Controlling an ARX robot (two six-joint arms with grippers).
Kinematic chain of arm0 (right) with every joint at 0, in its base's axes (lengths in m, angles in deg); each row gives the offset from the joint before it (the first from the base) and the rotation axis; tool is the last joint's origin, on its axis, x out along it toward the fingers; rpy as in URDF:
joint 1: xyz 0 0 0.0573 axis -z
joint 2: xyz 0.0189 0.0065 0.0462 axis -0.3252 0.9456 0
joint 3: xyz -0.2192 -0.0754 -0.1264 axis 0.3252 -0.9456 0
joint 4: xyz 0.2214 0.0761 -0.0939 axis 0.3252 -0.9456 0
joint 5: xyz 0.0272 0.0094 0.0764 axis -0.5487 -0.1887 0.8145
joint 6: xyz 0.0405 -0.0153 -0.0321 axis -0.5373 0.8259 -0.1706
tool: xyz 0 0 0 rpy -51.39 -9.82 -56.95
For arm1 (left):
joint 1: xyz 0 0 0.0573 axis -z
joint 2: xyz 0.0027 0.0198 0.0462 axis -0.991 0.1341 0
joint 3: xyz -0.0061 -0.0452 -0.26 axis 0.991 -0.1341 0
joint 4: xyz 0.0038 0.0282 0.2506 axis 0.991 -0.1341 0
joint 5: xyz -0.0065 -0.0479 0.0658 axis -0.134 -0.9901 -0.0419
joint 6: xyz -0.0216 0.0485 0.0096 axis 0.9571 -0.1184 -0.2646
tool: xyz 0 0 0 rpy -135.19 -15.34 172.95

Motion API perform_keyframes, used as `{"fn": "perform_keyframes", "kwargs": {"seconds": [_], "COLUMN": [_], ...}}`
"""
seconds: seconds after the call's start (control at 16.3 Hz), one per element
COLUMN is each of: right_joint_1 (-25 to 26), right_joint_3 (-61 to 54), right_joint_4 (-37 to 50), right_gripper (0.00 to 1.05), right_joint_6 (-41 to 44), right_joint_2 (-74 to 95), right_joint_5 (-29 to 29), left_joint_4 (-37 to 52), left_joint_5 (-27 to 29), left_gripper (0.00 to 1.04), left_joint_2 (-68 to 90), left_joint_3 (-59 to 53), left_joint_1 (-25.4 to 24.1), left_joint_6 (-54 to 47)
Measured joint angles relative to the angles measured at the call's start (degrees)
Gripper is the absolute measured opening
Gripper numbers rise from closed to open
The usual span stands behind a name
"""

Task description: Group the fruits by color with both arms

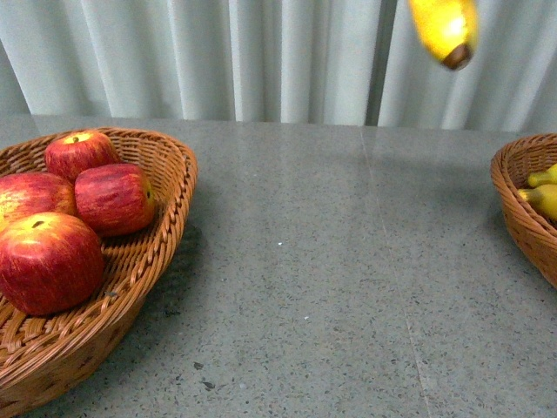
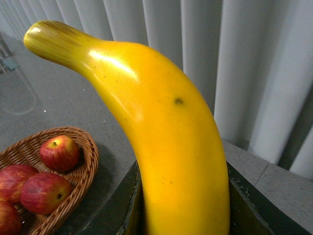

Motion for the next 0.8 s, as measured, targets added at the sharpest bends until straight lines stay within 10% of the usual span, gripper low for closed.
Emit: {"fn": "perform_keyframes", "kwargs": {"seconds": [0.43,0.68,0.8], "right_joint_1": [24.7,27.5,26.9], "right_joint_3": [-15.8,-18.5,-18.6], "right_joint_4": [-12.1,-17.3,-17.6], "right_gripper": [0.36,0.37,0.60], "right_joint_6": [18.5,26.9,27.3], "right_joint_2": [-7.8,-8.8,-9.3], "right_joint_5": [2.3,-1.4,-1.8], "left_joint_4": [0.0,0.0,0.0], "left_joint_5": [0.0,0.0,0.0], "left_gripper": [0.98,0.98,0.98], "left_joint_2": [0.0,0.0,0.0], "left_joint_3": [0.0,0.0,0.0], "left_joint_1": [0.0,0.0,0.0], "left_joint_6": [0.0,0.0,0.0]}}
